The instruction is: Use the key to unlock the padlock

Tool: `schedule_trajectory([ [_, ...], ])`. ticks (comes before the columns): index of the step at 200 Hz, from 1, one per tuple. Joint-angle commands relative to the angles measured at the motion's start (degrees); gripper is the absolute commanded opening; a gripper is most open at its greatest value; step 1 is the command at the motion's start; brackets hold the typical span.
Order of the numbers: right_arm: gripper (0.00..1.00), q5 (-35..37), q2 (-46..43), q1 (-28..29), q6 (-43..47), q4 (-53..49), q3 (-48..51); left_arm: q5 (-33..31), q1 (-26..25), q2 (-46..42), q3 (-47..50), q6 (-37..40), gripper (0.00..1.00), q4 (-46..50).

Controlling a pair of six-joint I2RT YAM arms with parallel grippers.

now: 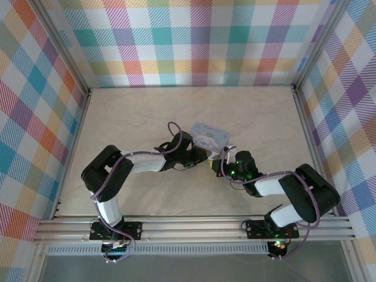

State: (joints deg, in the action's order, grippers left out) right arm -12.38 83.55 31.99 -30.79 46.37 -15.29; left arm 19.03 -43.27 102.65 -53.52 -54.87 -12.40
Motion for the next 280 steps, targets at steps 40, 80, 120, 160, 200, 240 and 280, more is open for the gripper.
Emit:
schedule_trajectory([
  [40,0.00,1.75,1.31,0.51,1.51,2.92,0.00,1.36,-0.92,-2.81,-2.12,-1.11,0.17,0.36],
  [80,0.00,1.79,3.18,0.95,2.76,3.54,-0.70,1.43,-1.04,-3.10,-2.47,-1.18,0.17,0.72],
  [120,0.00,4.17,3.25,1.06,4.91,2.70,-0.87,1.37,-1.12,-3.34,-2.82,-1.20,0.17,1.22],
  [160,0.00,6.01,4.03,1.24,7.06,3.07,-0.80,1.45,-1.21,-3.47,-3.34,-1.49,0.17,1.68],
  [200,0.00,6.88,5.24,1.84,8.31,5.77,-0.29,1.38,-1.38,-3.77,-3.55,-1.47,0.17,2.45],
  [240,0.00,7.94,5.66,2.26,8.87,7.89,-0.18,1.27,-1.63,-3.82,-3.97,-1.42,0.17,3.17],
  [280,0.00,7.26,6.10,2.38,8.61,9.16,-0.93,1.28,-1.75,-4.10,-4.18,-1.47,0.16,3.87],
])
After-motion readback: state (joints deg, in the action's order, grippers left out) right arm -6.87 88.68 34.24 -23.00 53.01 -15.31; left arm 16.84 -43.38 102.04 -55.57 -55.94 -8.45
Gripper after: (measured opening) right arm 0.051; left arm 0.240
